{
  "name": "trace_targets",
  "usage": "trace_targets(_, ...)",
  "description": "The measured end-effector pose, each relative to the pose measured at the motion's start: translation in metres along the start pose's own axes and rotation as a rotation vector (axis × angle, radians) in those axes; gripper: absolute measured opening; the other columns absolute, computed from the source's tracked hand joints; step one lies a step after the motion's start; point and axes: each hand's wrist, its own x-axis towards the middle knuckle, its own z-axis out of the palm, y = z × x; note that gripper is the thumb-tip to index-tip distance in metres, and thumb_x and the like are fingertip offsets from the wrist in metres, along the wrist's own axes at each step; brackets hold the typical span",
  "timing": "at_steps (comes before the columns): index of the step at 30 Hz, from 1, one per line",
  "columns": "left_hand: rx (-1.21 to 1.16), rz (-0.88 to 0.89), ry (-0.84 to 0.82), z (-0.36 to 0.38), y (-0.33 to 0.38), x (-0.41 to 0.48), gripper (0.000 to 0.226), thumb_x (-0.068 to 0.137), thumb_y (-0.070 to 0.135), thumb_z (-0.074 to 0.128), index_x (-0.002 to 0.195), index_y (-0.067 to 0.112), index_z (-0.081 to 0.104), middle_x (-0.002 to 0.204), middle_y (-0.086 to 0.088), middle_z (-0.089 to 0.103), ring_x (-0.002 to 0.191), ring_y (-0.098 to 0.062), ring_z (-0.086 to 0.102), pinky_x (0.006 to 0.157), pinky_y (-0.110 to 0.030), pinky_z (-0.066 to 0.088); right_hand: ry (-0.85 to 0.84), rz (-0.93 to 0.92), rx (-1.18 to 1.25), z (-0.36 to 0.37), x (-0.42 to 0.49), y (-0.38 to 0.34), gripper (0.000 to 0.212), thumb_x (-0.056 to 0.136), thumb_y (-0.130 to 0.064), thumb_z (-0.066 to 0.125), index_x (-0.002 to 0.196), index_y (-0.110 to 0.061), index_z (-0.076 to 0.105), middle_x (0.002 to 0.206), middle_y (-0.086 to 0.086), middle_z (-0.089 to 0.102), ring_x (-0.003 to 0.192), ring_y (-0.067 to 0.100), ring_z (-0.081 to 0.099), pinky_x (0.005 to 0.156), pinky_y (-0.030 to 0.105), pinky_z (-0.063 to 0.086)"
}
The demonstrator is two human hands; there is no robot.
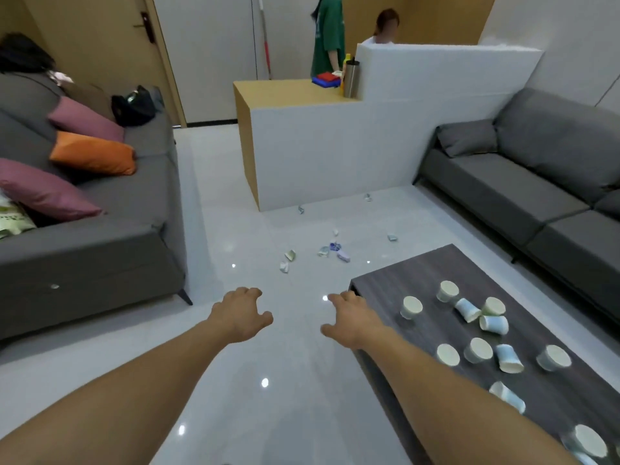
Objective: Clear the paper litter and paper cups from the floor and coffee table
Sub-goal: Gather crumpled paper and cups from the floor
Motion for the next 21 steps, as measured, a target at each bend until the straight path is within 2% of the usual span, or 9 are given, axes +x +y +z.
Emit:
trace_targets(6, -0.038, -0.07, -0.033, -0.03, -0.013, 0.11, 0.068, 0.088, 0.049, 0.05, 0.147, 0.022, 0.031, 0.15, -0.002, 0.034, 0.135, -0.024, 0.034, 0.108, -0.041, 0.034, -0.068, -0.03, -0.029, -0.039, 0.119, -0.001, 0.076, 0.091, -0.045, 0.056, 0.154, -0.022, 0.021, 0.154, 0.006, 0.024, 0.139, 0.028, 0.026, 0.108, 0.043, 0.037)
trace_targets(17, -0.07, 0.0, -0.038, -0.132, -0.029, 0.354, 0.067, 0.089, 0.047, 0.051, 0.147, 0.02, 0.031, 0.15, -0.004, 0.034, 0.135, -0.025, 0.034, 0.106, -0.041, 0.034, -0.049, 0.062, -0.036, -0.127, 0.347, -0.016, 0.074, 0.091, -0.048, 0.056, 0.152, -0.021, 0.023, 0.154, 0.007, 0.025, 0.137, 0.029, 0.031, 0.106, 0.043, 0.038)
trace_targets(21, -0.06, -0.008, -0.075, -0.152, -0.027, 0.426, 0.068, 0.089, 0.048, 0.052, 0.147, 0.02, 0.03, 0.149, -0.003, 0.034, 0.134, -0.025, 0.034, 0.106, -0.041, 0.035, -0.099, 0.048, -0.03, -0.147, 0.421, -0.016, 0.075, 0.091, -0.047, 0.057, 0.153, -0.022, 0.023, 0.154, 0.007, 0.025, 0.136, 0.029, 0.032, 0.104, 0.041, 0.04)
